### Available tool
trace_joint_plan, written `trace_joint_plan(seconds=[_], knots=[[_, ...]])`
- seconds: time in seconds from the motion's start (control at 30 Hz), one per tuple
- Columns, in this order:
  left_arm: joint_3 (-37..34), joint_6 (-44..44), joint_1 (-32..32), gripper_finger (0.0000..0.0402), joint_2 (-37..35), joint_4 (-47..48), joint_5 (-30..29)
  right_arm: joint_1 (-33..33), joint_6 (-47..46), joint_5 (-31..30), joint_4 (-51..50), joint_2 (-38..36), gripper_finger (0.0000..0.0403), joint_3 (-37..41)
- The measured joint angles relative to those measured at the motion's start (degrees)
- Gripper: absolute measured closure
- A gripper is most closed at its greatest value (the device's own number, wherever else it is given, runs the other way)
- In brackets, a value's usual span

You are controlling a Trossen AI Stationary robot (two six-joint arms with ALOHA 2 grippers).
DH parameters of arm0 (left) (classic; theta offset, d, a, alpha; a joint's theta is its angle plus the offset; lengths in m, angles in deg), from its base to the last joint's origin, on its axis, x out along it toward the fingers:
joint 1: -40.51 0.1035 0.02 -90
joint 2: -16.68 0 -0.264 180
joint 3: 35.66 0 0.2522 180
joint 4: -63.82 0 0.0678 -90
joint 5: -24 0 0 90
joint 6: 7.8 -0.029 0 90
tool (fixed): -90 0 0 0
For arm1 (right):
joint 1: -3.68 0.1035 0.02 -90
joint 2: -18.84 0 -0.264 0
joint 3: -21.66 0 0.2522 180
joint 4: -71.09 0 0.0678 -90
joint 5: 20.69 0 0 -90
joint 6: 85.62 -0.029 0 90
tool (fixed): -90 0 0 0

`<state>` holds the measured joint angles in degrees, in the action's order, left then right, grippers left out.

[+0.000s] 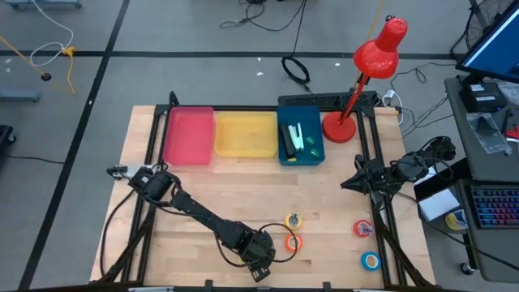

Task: Pick and place Stapler, Stapler remover, tape
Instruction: Put the yellow small stapler into the blue bin

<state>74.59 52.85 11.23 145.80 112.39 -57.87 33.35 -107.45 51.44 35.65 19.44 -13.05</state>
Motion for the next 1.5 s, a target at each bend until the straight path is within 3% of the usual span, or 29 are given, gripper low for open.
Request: trace_joint_plan(seconds=[0.2,0.53,0.83,1.1,1.5], knots=[[-0.1,0.0,1.1,0.027,-0.7,1.5,-0.8,0.0,0.0,0.0,0.0,0.0,0.0402,0.0],[-0.3,-5.5,0.9,0.027,-9.5,17.3,-3.3,0.0,0.0,-0.1,0.0,0.0,0.0402,0.0],[-0.3,-14.8,-4.5,0.027,-11.1,14.5,-0.6,0.0,0.0,0.0,0.0,0.0,0.0402,0.0],[-0.3,-20.3,-9.2,0.027,-11.1,14.6,-2.2,0.0,0.6,0.0,0.0,0.0,0.0399,0.0],[-0.3,-20.5,-8.3,0.027,-11.1,14.4,-2.3,0.0,1.6,-0.1,0.0,0.0,0.0399,0.0]])
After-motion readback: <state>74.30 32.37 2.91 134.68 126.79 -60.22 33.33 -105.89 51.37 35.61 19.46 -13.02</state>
